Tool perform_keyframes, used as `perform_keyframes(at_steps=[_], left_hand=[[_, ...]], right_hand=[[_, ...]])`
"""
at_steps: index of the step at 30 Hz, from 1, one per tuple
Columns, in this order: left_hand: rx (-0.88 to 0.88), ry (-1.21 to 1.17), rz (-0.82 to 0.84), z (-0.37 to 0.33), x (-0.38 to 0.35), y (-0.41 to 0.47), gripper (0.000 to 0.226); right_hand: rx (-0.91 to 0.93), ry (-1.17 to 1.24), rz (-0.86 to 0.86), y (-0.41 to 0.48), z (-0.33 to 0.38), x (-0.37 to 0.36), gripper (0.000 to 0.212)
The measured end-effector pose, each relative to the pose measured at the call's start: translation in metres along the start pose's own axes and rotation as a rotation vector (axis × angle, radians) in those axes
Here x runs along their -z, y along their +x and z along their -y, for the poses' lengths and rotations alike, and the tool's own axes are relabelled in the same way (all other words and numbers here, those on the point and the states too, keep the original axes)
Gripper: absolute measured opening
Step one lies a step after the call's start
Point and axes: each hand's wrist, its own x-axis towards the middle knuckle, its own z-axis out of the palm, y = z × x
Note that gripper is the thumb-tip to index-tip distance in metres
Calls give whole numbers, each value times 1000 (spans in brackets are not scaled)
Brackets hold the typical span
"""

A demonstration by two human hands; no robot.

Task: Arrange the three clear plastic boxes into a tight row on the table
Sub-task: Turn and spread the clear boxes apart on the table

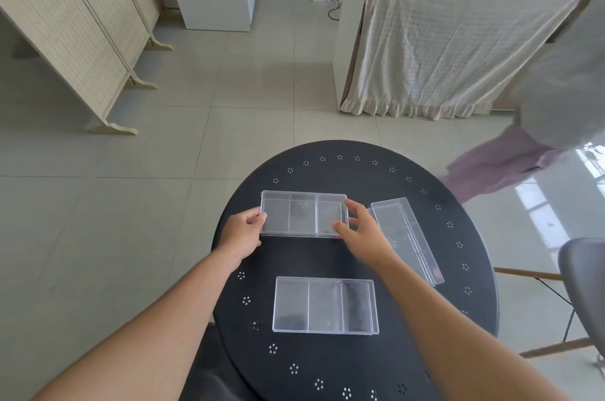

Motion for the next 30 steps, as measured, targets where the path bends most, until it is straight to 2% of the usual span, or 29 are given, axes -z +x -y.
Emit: perform_keyframes(at_steps=[5,9,13,14,16,18,19,22,25,30], left_hand=[[5,0,38,-4,-1,20,38],[8,3,31,-9,-2,39,41],[12,27,39,-12,-5,50,40],[4,56,10,-14,-5,51,39],[-60,166,-159,-21,-6,53,41],[-197,217,-290,-32,-10,51,38],[-274,223,-305,-39,-15,48,36],[-489,262,-235,-59,-41,34,32],[-654,320,-84,-71,-73,23,31],[-700,411,213,-85,-139,1,38]], right_hand=[[-27,-19,16,30,4,0,86],[-15,-24,9,45,20,2,74],[0,-26,-12,56,23,5,74],[7,-30,-12,54,24,6,73],[36,-40,-10,49,26,11,69],[69,-92,-22,41,20,18,67],[80,-134,-42,37,14,23,68],[140,-283,-143,22,-6,41,70],[81,-403,-246,3,-28,62,80],[-117,-464,-279,-34,-73,93,106]])
